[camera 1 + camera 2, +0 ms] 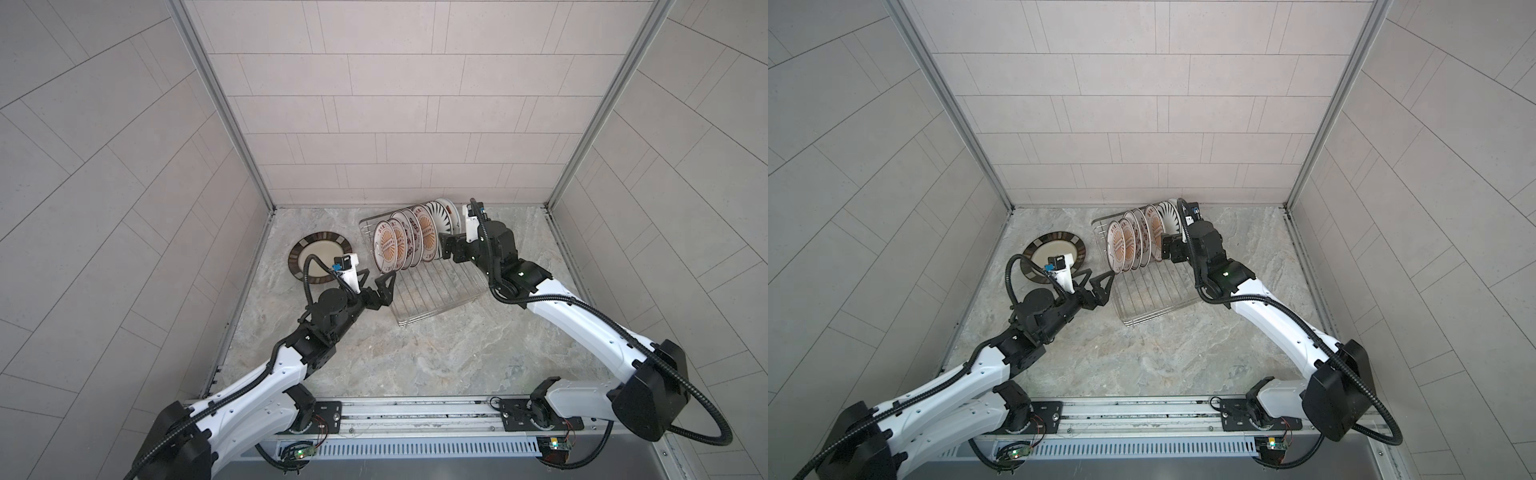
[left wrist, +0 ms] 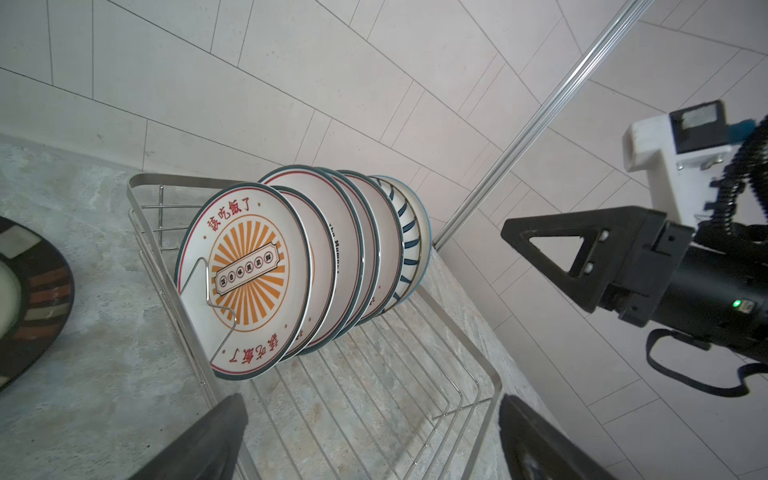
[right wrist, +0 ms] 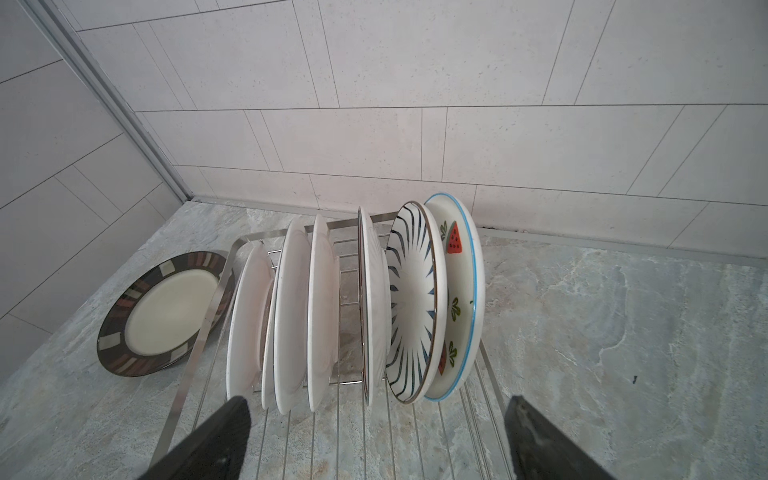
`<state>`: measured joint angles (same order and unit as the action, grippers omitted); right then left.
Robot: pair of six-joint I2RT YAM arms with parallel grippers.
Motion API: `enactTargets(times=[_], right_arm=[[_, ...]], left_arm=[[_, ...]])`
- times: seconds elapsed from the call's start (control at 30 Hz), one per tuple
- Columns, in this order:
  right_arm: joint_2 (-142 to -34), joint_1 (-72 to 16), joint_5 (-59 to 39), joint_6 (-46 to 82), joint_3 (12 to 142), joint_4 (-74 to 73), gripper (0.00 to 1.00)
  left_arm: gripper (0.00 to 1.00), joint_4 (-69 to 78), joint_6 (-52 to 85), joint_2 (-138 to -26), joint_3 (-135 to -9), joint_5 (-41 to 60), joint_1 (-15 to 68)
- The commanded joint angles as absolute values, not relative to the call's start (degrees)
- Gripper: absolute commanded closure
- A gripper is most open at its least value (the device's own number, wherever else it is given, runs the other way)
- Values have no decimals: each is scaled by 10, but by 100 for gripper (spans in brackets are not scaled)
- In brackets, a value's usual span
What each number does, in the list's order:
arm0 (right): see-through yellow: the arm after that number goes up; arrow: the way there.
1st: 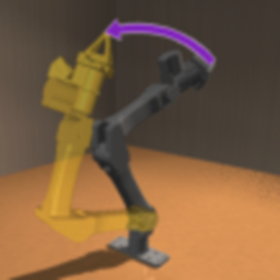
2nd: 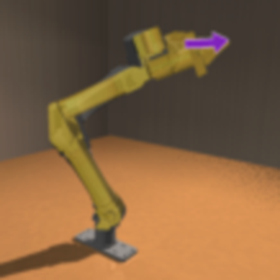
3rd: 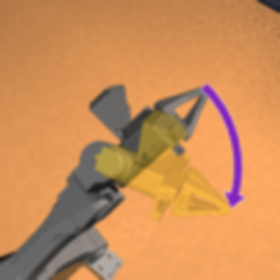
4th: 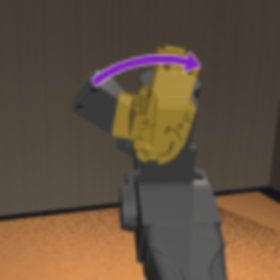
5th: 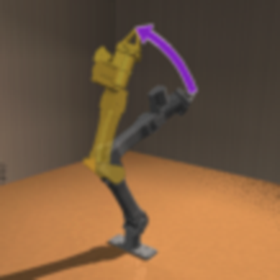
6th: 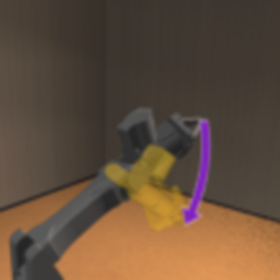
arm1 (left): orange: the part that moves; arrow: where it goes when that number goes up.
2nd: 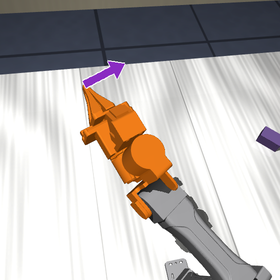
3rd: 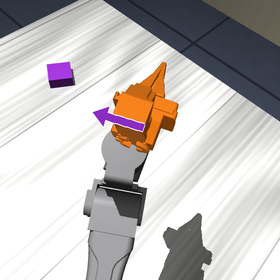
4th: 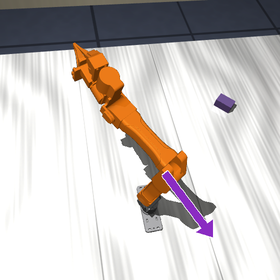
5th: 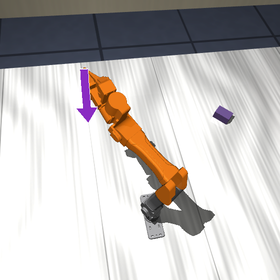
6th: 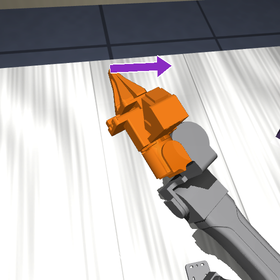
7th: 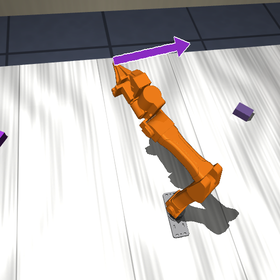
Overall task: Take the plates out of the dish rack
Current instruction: 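Move the right gripper to the rack's far end while the left gripper approaches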
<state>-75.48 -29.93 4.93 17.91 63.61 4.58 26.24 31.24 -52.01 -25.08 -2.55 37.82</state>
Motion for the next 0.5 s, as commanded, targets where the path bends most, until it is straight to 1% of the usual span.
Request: enactTargets(times=[0.0, 0.1, 0.23, 0.33, 0.47], right_arm=[[-773, -300, 38, 171, 655, 51, 3], [-800, -304, 38, 169, 672, 54, 4], [-839, -315, 42, 164, 708, 77, 6], [-860, -322, 46, 160, 725, 82, 8], [-899, -333, 47, 145, 771, 109, 15]], left_arm=[[0, 302, 304, -535, -258, -32, 385], [0, 376, 313, -581, -259, 20, 389], [0, 357, 294, -588, -265, -24, 394], [0, 380, 297, -600, -256, -34, 394], [0, 381, 295, -605, -253, -34, 394]])
